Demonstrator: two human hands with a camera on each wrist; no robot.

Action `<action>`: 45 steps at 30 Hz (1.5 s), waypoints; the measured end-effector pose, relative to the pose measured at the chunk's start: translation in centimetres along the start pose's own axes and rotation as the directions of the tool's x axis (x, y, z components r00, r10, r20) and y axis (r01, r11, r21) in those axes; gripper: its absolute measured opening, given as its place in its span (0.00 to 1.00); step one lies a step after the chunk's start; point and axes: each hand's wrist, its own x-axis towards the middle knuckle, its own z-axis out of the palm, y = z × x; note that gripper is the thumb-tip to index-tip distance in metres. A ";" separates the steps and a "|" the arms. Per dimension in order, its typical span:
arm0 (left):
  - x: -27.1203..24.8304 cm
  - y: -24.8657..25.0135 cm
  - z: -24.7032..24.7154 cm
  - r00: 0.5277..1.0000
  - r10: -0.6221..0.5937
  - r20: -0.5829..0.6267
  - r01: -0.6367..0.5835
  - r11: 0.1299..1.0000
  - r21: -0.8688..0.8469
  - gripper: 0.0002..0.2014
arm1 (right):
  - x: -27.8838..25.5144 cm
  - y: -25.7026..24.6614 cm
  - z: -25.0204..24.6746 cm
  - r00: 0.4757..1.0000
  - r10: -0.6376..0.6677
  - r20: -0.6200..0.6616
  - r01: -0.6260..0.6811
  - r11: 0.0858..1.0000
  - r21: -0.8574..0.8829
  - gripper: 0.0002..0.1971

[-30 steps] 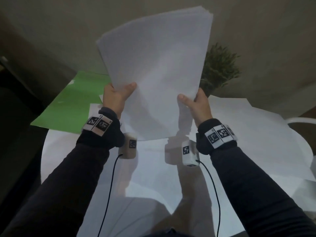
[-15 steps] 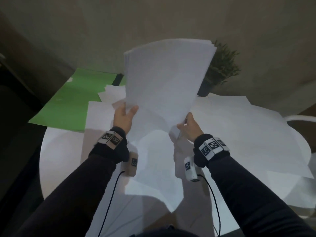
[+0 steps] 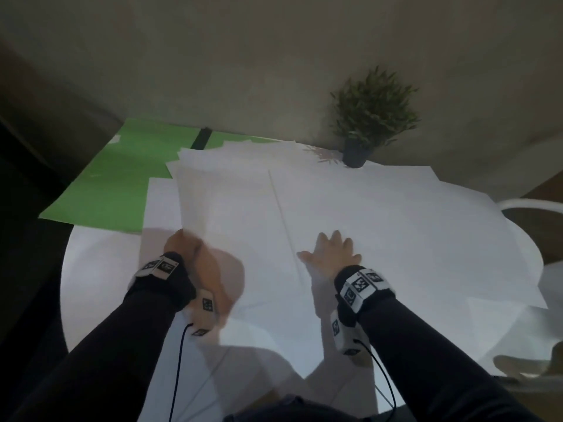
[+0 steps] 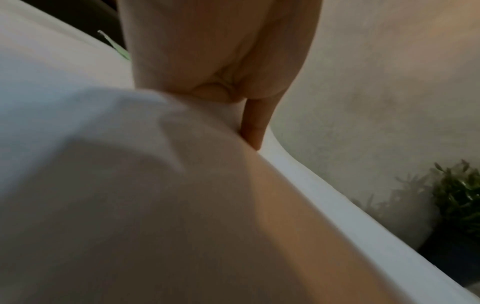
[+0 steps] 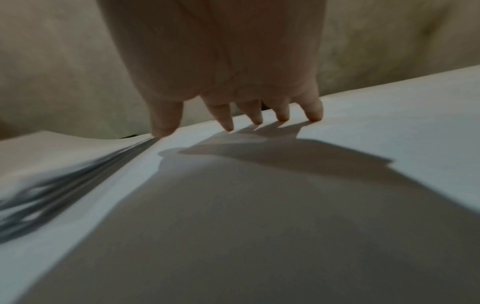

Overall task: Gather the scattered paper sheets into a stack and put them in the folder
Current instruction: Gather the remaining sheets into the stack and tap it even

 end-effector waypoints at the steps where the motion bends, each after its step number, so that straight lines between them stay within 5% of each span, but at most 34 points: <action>1: 0.0 -0.1 0.1 1.000 0.005 0.004 -0.005 0.999 0.041 0.16 | -0.1 -0.2 0.6 0.998 -0.053 0.038 0.055 0.998 -0.041 0.44; 6: 0.4 -0.4 0.6 1.000 0.028 -0.011 -0.027 0.998 0.051 0.16 | -0.7 0.5 0.4 0.988 -0.149 -0.048 0.145 0.986 -0.079 0.46; 10: 0.3 -0.3 0.6 0.999 0.021 -0.031 -0.020 1.000 0.003 0.17 | -0.3 1.2 -0.8 0.998 -0.027 0.049 0.011 0.950 0.311 0.42; 14: 0.3 -0.5 0.1 0.999 0.019 -0.040 -0.021 0.998 -0.061 0.17 | 0.3 1.9 -3.5 0.997 0.007 0.077 -0.024 0.976 0.215 0.24; 21: 1.1 -1.1 -0.9 0.997 -0.067 -0.029 0.055 0.954 -0.295 0.17 | 3.1 7.0 -6.8 0.922 0.385 -0.049 -0.295 0.778 0.555 0.23; 24: 0.9 -0.9 -0.2 0.998 -0.060 -0.001 0.057 0.961 -0.272 0.18 | 4.0 7.9 -5.7 0.882 0.471 -0.028 -0.408 0.791 0.456 0.24; 28: 0.6 -0.6 1.2 0.997 -0.053 0.055 0.065 0.965 -0.254 0.19 | 3.0 5.7 -3.6 0.894 0.446 0.041 -0.436 0.847 0.305 0.21; 32: 0.5 -0.4 1.7 0.996 -0.050 0.073 0.066 0.969 -0.238 0.18 | 2.4 4.0 -2.0 0.921 0.382 -0.078 -0.348 0.896 0.275 0.18; 36: 0.5 -0.6 1.7 0.996 -0.056 0.069 0.072 0.966 -0.249 0.17 | 2.9 4.6 -2.5 0.912 0.392 -0.123 -0.274 0.804 0.527 0.15; 40: 0.4 -0.4 1.8 0.997 -0.046 0.068 0.060 0.972 -0.227 0.18 | 2.1 3.7 -4.9 0.944 0.226 -0.242 -0.046 0.813 0.580 0.15; 45: 0.0 0.2 2.3 0.994 -0.030 0.109 0.057 0.965 -0.254 0.18 | -0.3 -0.8 -11.2 0.830 0.058 -0.554 0.325 0.757 0.567 0.16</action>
